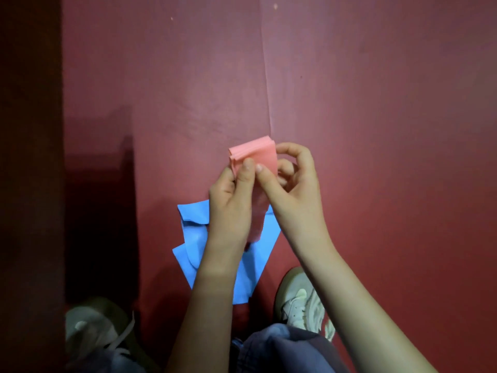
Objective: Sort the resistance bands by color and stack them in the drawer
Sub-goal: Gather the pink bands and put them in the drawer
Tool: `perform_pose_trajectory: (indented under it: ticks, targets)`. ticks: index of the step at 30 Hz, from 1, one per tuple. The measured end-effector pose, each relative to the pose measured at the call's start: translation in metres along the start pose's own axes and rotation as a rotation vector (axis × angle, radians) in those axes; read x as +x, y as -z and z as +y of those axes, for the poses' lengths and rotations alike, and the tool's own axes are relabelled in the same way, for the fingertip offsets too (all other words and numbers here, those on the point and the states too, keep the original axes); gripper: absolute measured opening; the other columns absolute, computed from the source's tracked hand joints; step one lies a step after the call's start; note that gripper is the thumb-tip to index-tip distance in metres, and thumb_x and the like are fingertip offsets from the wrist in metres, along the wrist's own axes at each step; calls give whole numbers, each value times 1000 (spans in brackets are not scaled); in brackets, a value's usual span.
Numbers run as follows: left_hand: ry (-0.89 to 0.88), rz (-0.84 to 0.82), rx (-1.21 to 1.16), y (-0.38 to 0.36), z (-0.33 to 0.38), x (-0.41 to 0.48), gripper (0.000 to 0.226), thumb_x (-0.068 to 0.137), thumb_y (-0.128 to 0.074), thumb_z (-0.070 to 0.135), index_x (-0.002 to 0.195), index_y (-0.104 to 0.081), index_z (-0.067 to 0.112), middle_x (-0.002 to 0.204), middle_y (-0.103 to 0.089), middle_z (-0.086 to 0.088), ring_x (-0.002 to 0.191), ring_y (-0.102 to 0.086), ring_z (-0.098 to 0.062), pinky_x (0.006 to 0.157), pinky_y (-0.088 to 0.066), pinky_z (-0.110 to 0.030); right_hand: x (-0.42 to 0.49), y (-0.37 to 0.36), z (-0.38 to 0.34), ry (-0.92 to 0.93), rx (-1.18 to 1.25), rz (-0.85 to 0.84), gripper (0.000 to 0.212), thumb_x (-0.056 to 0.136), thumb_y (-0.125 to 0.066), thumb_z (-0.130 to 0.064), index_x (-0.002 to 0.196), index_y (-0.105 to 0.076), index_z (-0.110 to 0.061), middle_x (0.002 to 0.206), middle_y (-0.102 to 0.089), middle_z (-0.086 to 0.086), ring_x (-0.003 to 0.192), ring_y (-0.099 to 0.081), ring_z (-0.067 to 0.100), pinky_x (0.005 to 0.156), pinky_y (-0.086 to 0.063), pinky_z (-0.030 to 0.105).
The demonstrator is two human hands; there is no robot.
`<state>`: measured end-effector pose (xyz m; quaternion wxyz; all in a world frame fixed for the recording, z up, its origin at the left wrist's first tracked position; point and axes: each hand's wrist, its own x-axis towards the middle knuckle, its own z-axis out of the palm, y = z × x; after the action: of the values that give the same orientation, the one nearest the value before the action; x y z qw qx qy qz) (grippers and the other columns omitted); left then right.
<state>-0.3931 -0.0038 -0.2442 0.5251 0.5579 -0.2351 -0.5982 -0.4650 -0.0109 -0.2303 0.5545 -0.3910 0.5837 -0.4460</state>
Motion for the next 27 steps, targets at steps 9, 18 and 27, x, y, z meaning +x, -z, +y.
perform_pose_trajectory:
  ticks: [9, 18, 27]
  targets:
    - [-236, -201, 107, -35, 82, -18, 18, 82, -45, 21, 79, -60, 29, 61, -68, 23, 64, -63, 7, 70, -53, -13, -12, 20, -88, 200, -90, -34, 19, 80, -56, -12, 91, -48, -26, 76, -59, 0, 70, -54, 3, 68, -46, 18]
    - [-240, -185, 10, -63, 173, -55, 17, 83, -50, 30, 80, -64, 20, 73, -70, 5, 78, -63, -16, 73, -54, -29, -39, 30, -157, 263, -184, 22, 46, 75, -64, -14, 115, -41, -23, 83, -49, -5, 70, -48, -6, 69, -43, 8]
    - [-344, -299, -66, -84, 276, -114, 24, 93, -39, 25, 86, -62, 19, 71, -74, 8, 67, -68, -7, 66, -56, -26, -73, 33, -215, 240, -290, -166, 38, 77, -52, -12, 108, -46, -33, 114, -53, -12, 111, -47, 5, 89, -33, -2]
